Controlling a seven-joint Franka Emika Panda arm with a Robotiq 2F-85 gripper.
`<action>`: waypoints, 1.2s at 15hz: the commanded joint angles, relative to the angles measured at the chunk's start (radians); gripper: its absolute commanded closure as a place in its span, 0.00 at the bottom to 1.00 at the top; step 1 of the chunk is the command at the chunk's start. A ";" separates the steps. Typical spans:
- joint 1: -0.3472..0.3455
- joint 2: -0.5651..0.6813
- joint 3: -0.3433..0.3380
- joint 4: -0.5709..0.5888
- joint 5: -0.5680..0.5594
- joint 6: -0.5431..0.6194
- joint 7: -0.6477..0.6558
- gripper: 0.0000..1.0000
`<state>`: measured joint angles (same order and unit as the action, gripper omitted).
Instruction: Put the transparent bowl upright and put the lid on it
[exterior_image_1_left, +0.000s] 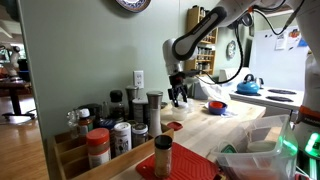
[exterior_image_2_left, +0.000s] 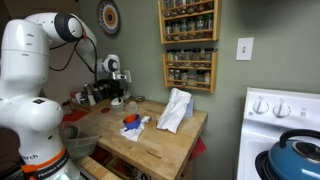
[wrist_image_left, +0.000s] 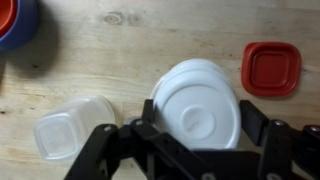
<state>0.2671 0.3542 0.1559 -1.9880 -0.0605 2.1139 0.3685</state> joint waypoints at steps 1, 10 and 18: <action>0.006 0.016 -0.006 0.017 -0.007 -0.035 -0.027 0.03; 0.007 0.017 -0.008 0.017 -0.011 -0.037 -0.043 0.00; 0.003 0.003 -0.044 -0.001 -0.056 -0.018 -0.007 0.00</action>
<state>0.2667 0.3605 0.1314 -1.9877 -0.0823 2.1080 0.3364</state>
